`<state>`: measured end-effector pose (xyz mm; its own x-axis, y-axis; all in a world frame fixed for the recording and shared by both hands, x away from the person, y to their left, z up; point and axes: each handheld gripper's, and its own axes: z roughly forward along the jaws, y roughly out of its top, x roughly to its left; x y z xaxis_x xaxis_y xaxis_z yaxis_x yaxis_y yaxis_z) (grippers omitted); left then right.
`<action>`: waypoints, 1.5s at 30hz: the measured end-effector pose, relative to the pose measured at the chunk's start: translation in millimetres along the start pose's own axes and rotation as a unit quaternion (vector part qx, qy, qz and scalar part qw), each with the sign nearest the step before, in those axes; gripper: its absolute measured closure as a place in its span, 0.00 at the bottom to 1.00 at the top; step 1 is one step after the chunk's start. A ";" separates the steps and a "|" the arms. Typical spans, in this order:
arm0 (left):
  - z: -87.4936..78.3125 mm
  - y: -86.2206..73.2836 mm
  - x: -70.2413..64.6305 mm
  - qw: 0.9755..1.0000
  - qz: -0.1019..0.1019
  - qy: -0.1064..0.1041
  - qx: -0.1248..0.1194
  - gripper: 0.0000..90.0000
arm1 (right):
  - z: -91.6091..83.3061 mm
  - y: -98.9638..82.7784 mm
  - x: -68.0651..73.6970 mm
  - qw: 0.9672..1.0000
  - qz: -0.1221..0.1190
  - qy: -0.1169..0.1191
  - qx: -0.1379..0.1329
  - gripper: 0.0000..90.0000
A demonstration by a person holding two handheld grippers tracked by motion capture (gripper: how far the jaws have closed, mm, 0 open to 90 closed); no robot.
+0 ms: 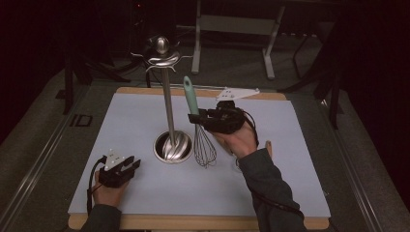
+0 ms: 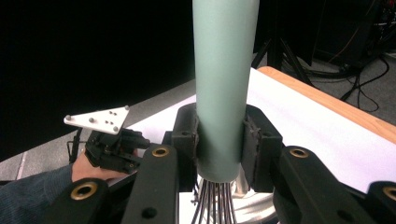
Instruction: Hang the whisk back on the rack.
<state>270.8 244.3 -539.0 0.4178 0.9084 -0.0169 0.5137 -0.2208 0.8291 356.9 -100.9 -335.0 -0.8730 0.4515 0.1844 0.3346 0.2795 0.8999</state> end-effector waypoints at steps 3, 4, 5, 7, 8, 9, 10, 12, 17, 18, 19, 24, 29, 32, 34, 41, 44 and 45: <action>-0.1 -0.1 -0.1 1.000 -0.001 0.000 -0.001 0.74 | -1.0 2.3 1.9 1.000 0.000 0.005 -0.005 0.77; -0.2 -0.2 -0.1 1.000 -0.001 0.001 -0.002 0.74 | -1.3 3.6 3.0 1.000 -0.002 0.004 -0.005 0.77; -0.3 -0.2 -0.1 1.000 -0.001 0.001 -0.002 0.74 | -1.9 5.4 4.1 1.000 -0.005 0.005 -0.007 0.77; -0.2 -0.2 -0.3 1.000 -0.001 0.002 -0.002 0.74 | -3.1 8.6 5.3 1.000 -0.010 0.006 -0.013 0.77; -0.3 -0.2 -0.4 1.000 -0.001 0.002 -0.003 0.74 | -3.8 9.8 6.3 1.000 -0.009 0.006 -0.014 0.77; -0.3 -0.2 -0.4 1.000 -0.001 0.002 -0.003 0.74 | -4.8 11.6 7.6 1.000 -0.010 0.007 -0.016 0.77; -0.4 -0.2 -0.3 1.000 -0.001 0.003 -0.003 0.74 | -5.7 13.0 8.6 1.000 -0.013 0.008 -0.017 0.77; -0.6 -0.2 0.1 1.000 -0.002 0.002 -0.003 0.74 | -7.6 15.7 11.3 0.999 -0.019 0.011 -0.023 0.77; -0.7 -0.3 0.0 1.000 -0.002 0.003 -0.003 0.74 | -10.2 20.0 15.8 0.999 -0.027 0.015 -0.031 0.77; -0.7 -0.3 0.0 1.000 -0.003 0.003 -0.003 0.74 | -10.1 20.5 16.1 0.999 -0.029 0.015 -0.032 0.77; -0.6 -0.3 0.0 1.000 -0.003 0.002 -0.004 0.74 | -10.1 21.5 16.7 0.999 -0.030 0.013 -0.032 0.77; -0.6 -0.3 0.1 1.000 -0.004 0.002 -0.003 0.74 | -9.0 25.9 19.2 0.999 -0.031 0.017 -0.034 0.77; -0.7 -0.3 0.2 1.000 -0.003 0.003 -0.003 0.74 | -4.6 29.0 28.7 0.998 -0.047 0.023 -0.028 0.77; -0.7 -0.3 0.0 1.000 -0.004 0.003 -0.004 0.74 | -0.8 31.0 32.9 0.998 -0.053 0.028 -0.026 0.77; -0.7 -0.3 0.1 1.000 -0.004 0.003 -0.004 0.74 | 1.6 32.2 35.3 0.998 -0.057 0.031 -0.023 0.77; -0.7 -0.3 0.4 1.000 -0.005 0.002 -0.003 0.74 | 5.8 39.2 43.8 0.996 -0.071 0.040 -0.023 0.77; -0.7 -0.3 0.4 1.000 -0.005 0.002 -0.004 0.74 | 6.4 41.9 47.1 0.996 -0.078 0.045 -0.024 0.77; -0.7 -0.3 0.4 1.000 -0.005 0.002 -0.004 0.74 | 7.0 42.4 48.5 0.995 -0.080 0.047 -0.024 0.77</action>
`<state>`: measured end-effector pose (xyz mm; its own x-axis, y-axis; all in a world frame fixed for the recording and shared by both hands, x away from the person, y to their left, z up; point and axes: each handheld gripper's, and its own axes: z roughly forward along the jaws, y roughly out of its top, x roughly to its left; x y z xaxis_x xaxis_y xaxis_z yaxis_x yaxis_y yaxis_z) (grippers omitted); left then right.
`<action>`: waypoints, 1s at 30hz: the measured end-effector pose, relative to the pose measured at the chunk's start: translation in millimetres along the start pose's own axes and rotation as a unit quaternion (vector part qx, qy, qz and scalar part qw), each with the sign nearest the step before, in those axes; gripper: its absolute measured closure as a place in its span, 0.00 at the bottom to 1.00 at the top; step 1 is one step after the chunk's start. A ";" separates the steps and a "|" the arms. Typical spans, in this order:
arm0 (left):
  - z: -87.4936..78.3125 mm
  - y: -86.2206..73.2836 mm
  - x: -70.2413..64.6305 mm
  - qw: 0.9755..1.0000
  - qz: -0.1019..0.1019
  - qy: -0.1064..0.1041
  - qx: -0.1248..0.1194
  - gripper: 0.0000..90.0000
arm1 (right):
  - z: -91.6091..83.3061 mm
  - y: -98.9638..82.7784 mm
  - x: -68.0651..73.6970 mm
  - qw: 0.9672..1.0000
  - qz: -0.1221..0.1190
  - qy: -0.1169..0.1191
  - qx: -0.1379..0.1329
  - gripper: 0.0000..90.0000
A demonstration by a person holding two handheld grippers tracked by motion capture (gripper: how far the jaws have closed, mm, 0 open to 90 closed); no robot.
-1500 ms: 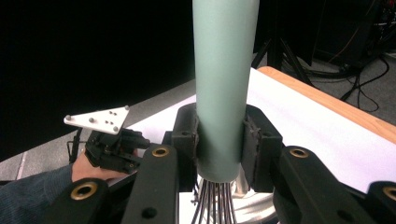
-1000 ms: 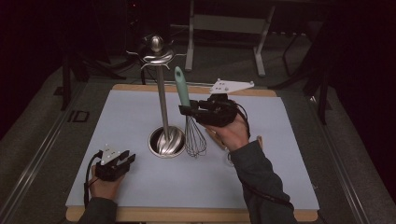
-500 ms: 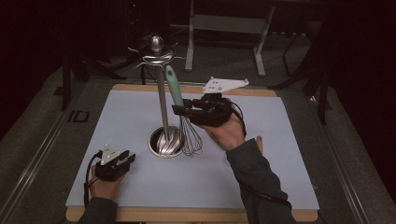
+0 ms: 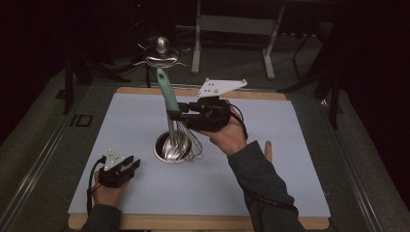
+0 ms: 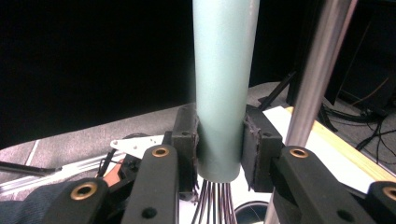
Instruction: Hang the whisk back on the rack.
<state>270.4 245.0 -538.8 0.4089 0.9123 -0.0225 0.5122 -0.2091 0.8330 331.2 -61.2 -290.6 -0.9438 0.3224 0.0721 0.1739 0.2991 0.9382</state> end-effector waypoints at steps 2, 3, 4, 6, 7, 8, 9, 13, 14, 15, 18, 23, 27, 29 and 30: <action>0.0 0.0 -0.1 1.000 0.000 0.000 0.000 0.74 | 2.1 0.8 1.7 1.000 -0.004 0.004 0.001 0.77; 0.0 0.0 -0.1 1.000 0.000 0.000 0.000 0.74 | 3.0 1.0 2.0 1.000 -0.004 0.004 0.001 0.77; 0.0 0.0 0.1 1.000 0.001 0.000 0.000 0.74 | 4.7 1.3 1.7 1.000 -0.004 0.003 0.003 0.77; -0.1 0.0 0.0 1.000 0.000 -0.001 0.000 0.73 | 6.8 1.3 -0.2 1.000 -0.003 0.001 0.006 0.77; -0.1 0.0 0.0 1.000 0.000 -0.001 0.000 0.73 | 8.2 0.8 -2.3 1.000 0.001 -0.001 0.006 0.77; 0.0 0.0 0.1 1.000 0.000 -0.001 0.000 0.73 | 8.9 0.4 -4.0 1.000 0.003 -0.002 0.006 0.77; 0.0 0.0 0.1 1.000 0.000 -0.001 0.000 0.73 | 10.1 -0.5 -7.0 1.000 0.005 -0.007 0.006 0.77; 0.0 0.0 0.3 1.000 -0.001 -0.002 0.001 0.73 | 13.1 -4.4 -14.1 1.000 0.008 -0.006 0.004 0.77; 0.0 0.0 0.3 1.000 0.000 -0.002 0.001 0.73 | 13.7 -4.5 -14.3 1.000 0.007 -0.005 0.004 0.77; 0.1 0.0 0.2 1.000 0.000 -0.002 0.001 0.73 | 14.3 -4.2 -14.2 1.000 0.004 -0.007 0.004 0.77; 0.1 0.0 -0.1 1.000 0.001 -0.001 0.001 0.73 | 17.0 -3.1 -13.9 1.000 -0.002 -0.017 0.010 0.76; 0.0 0.0 0.0 1.000 0.001 -0.001 0.001 0.73 | 23.0 -1.3 -14.1 0.999 -0.005 -0.028 0.014 0.75; 0.0 -0.1 -0.1 1.000 0.001 -0.001 -0.001 0.73 | 25.6 -0.8 -13.6 0.999 -0.008 -0.038 0.017 0.74; 0.0 -0.1 0.0 1.000 0.000 -0.001 -0.001 0.73 | 26.0 -0.5 -13.3 0.999 -0.007 -0.039 0.015 0.74; 0.0 0.0 0.0 1.000 0.000 -0.001 0.000 0.73 | 25.9 -0.4 -13.2 0.999 -0.007 -0.039 0.014 0.73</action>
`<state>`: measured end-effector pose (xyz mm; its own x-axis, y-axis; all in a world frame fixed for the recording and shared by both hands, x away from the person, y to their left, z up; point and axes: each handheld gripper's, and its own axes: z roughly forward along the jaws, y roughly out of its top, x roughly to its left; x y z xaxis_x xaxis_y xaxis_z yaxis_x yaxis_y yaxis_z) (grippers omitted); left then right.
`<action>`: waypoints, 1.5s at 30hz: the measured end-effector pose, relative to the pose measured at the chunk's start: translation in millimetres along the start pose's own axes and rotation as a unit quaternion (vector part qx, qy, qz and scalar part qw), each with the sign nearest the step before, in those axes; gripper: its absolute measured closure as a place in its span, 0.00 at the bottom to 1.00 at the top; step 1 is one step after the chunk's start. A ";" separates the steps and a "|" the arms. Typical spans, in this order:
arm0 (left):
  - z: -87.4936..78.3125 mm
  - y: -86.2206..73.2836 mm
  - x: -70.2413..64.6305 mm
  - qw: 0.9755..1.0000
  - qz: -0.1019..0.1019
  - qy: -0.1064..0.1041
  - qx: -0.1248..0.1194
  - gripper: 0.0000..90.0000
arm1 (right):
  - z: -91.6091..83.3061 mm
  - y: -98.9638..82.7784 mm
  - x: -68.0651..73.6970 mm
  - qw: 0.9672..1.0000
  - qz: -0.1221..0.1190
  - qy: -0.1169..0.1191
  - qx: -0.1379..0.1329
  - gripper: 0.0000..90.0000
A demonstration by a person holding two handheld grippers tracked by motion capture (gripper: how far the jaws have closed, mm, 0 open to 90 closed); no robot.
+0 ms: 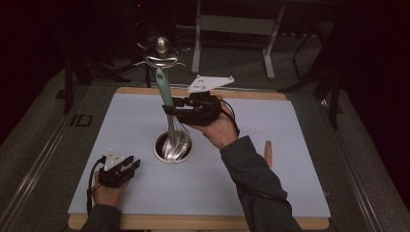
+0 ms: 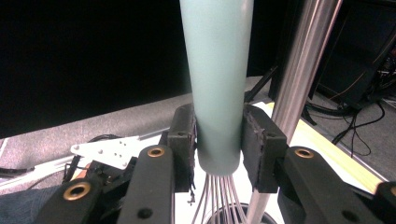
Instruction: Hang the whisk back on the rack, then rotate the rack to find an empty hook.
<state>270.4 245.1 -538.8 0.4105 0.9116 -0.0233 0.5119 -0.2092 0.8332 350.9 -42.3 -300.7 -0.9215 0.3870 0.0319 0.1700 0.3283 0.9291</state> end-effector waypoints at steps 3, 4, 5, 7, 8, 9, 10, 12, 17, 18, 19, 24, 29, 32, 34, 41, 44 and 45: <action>0.1 -0.1 -0.2 1.000 0.000 0.000 -0.001 0.73 | -2.1 1.0 0.4 1.000 0.000 -0.002 -0.004 0.71; -0.1 0.0 -0.1 1.000 0.001 0.000 0.000 0.73 | -2.1 1.0 0.4 1.000 0.000 -0.002 -0.004 0.71; 0.1 0.0 -0.1 1.000 0.001 0.001 0.000 0.73 | -3.3 1.2 0.9 1.000 -0.002 -0.003 -0.004 0.71; 0.0 0.0 0.0 1.000 0.001 0.001 0.000 0.73 | -4.7 1.0 1.4 1.000 -0.004 -0.003 -0.003 0.72; 0.0 0.0 0.0 1.000 0.001 0.001 0.000 0.73 | -5.6 0.7 1.9 1.000 -0.005 -0.003 -0.002 0.72; 0.1 0.0 -0.1 1.000 0.000 0.001 0.000 0.73 | -6.3 0.4 2.4 1.000 -0.005 -0.003 0.000 0.73; 0.1 0.0 -0.1 1.000 0.000 0.001 0.000 0.73 | -6.3 0.4 2.4 1.000 -0.005 -0.003 0.000 0.73; 0.3 0.0 0.0 1.000 -0.001 0.000 0.000 0.73 | -8.0 -0.6 2.7 1.000 -0.013 -0.006 0.007 0.77; 0.6 0.1 0.2 1.000 -0.002 0.000 0.002 0.73 | -12.1 -5.2 1.8 0.999 -0.024 -0.010 0.021 0.85; 0.6 0.1 0.2 1.000 -0.002 0.000 0.002 0.73 | -12.1 -5.2 1.8 0.999 -0.024 -0.010 0.021 0.85; 0.7 0.2 0.5 1.000 -0.003 -0.001 0.003 0.73 | -13.3 -6.2 1.4 0.999 -0.024 -0.010 0.022 0.85; 0.9 0.4 2.5 1.000 -0.009 -0.004 0.005 0.72 | -19.9 -10.6 -1.9 0.999 -0.022 -0.018 0.023 0.85; 1.6 0.8 3.2 1.000 -0.011 -0.005 0.008 0.70 | -24.7 -20.5 -7.4 0.998 -0.018 -0.037 0.036 0.84; 2.0 1.0 3.5 1.000 -0.013 -0.007 0.009 0.71 | -25.6 -24.3 -8.4 0.997 -0.024 -0.051 0.049 0.83; 1.2 1.0 3.4 1.000 -0.012 -0.006 0.008 0.72 | -25.8 -27.2 -8.5 0.996 -0.032 -0.061 0.058 0.81; -8.3 4.5 1.8 0.999 -0.019 -0.003 -0.032 0.72 | -28.5 -43.0 -15.0 0.994 -0.028 -0.074 0.081 0.79; -19.6 11.1 1.3 0.997 -0.030 -0.024 -0.066 0.77 | -30.0 -50.1 -18.4 0.993 -0.023 -0.077 0.085 0.78; -19.6 11.1 1.3 0.997 -0.030 -0.024 -0.066 0.78 | -30.0 -50.1 -18.4 0.993 -0.023 -0.077 0.085 0.78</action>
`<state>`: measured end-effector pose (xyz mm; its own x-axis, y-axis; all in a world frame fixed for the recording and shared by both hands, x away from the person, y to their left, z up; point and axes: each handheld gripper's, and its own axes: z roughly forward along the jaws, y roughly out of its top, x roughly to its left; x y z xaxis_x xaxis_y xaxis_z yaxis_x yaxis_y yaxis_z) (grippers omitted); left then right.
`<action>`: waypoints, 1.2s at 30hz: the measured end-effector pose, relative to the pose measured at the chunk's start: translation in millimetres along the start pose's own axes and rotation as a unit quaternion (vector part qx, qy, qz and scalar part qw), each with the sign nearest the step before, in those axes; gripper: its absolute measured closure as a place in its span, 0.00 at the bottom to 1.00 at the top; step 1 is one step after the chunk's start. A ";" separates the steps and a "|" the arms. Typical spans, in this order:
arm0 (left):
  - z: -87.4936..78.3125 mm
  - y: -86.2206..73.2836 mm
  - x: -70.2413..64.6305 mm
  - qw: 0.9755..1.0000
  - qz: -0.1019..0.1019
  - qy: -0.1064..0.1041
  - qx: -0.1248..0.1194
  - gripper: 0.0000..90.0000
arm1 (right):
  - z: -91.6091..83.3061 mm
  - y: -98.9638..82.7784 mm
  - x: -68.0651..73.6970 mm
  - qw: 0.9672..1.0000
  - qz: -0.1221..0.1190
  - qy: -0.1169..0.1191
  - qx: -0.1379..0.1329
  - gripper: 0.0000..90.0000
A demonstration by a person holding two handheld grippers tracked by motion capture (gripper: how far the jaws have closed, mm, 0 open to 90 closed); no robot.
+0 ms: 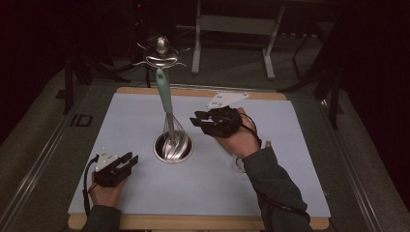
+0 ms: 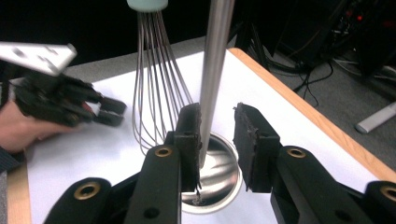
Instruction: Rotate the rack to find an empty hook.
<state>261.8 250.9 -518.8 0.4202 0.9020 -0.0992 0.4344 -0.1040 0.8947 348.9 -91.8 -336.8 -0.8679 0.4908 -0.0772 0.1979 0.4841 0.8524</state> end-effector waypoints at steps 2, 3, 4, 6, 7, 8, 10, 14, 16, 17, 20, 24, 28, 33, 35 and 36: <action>-5.4 4.7 -0.6 1.000 -0.003 -0.013 -0.016 0.79 | 0.5 -5.0 -1.3 1.000 0.005 0.000 0.003 0.78; -8.4 7.5 -1.0 1.000 -0.005 -0.018 -0.022 0.79 | 1.3 -8.1 -2.0 1.000 0.006 0.000 0.007 0.78; -10.3 9.5 -1.2 0.999 -0.008 -0.023 -0.031 0.80 | 2.4 -12.0 -2.6 1.000 0.006 -0.004 0.013 0.77; -14.5 13.1 -2.5 0.998 -0.010 -0.031 -0.051 0.80 | 3.8 -17.7 -3.7 1.000 0.009 -0.005 0.021 0.76; -17.3 16.0 -3.8 0.998 -0.009 -0.033 -0.060 0.80 | 4.3 -24.9 -4.5 1.000 0.016 -0.003 0.025 0.75; -19.4 18.6 -4.7 0.997 -0.007 -0.034 -0.065 0.80 | 4.3 -24.9 -4.5 1.000 0.016 -0.003 0.025 0.75; -23.7 23.7 -6.9 0.996 -0.003 -0.035 -0.077 0.83 | 4.6 -30.3 -4.6 0.999 0.017 -0.003 0.033 0.75; -30.9 35.1 -8.9 0.995 -0.007 -0.042 -0.095 0.85 | 3.6 -41.9 -5.6 0.999 0.020 -0.004 0.045 0.74; -34.5 45.8 -10.4 0.994 -0.005 -0.049 -0.101 0.88 | 2.7 -48.1 -6.1 0.998 0.023 -0.004 0.052 0.74; -34.5 45.8 -10.4 0.994 -0.005 -0.049 -0.101 0.89 | 2.7 -48.1 -6.1 0.998 0.023 -0.004 0.052 0.74; -37.9 59.9 -16.4 0.993 0.003 -0.043 -0.107 0.84 | 2.0 -54.8 -5.4 0.998 0.025 -0.004 0.055 0.73; -41.6 70.6 -19.3 0.990 0.007 -0.051 -0.129 0.89 | 1.4 -60.7 -2.4 0.998 0.026 0.001 0.063 0.72; -43.1 79.8 -18.2 0.986 -0.002 -0.079 -0.146 0.96 | 1.4 -66.6 -0.1 0.997 0.027 0.005 0.065 0.71; -47.3 91.4 -17.1 0.982 -0.018 -0.080 -0.172 0.99 | 0.5 -73.3 0.4 0.997 0.036 0.008 0.065 0.70; -49.5 96.8 -17.1 0.980 -0.019 -0.074 -0.182 1.00 | 0.6 -75.8 -0.2 0.997 0.041 0.008 0.064 0.70; -50.8 101.1 -17.7 0.979 -0.019 -0.072 -0.190 1.00 | 0.7 -76.6 -0.6 0.997 0.040 0.008 0.065 0.70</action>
<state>257.8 245.8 -404.5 0.5293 0.8308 -0.1718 0.1359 0.1168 0.9838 334.6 -128.6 -402.4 -0.8537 0.5208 -0.0024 0.3232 0.5334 0.7817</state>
